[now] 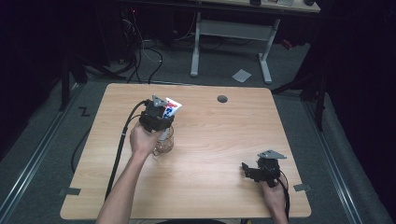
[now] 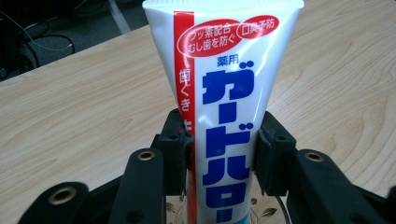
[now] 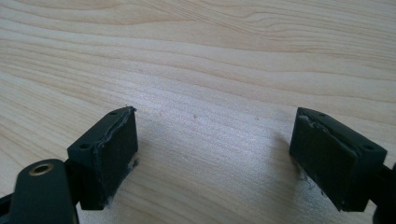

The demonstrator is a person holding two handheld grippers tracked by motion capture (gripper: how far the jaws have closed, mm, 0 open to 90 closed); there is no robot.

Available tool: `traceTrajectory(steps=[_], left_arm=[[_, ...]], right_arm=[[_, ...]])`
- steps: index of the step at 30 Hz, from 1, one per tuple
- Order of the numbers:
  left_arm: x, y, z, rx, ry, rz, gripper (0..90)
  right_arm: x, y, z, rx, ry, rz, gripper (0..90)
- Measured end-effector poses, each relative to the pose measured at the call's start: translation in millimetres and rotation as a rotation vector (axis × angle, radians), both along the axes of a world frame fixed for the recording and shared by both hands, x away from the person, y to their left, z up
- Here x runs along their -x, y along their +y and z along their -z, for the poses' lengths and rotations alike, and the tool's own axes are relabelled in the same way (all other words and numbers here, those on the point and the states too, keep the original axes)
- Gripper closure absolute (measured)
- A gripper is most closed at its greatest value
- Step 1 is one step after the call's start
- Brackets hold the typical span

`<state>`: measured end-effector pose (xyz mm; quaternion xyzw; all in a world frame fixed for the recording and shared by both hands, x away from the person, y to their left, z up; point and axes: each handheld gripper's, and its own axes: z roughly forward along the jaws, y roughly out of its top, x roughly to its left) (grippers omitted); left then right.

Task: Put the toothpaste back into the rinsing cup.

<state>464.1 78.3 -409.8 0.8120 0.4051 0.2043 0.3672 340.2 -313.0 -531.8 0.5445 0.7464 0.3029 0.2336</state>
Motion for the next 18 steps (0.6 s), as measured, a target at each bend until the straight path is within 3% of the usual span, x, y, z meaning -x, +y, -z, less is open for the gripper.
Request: traceTrajectory(steps=[11, 18], left_arm=[[2.9, 1.0, 1.9, -0.017, 0.006, 0.005, 60.7], [4.7, 3.5, 3.6, -0.006, 0.009, 0.000, 60.6]], right_arm=[[0.0, 0.0, 0.0, 0.000, 0.000, 0.000, 15.0], [0.0, 0.0, 0.0, 0.000, 0.000, 0.000, 15.0]])
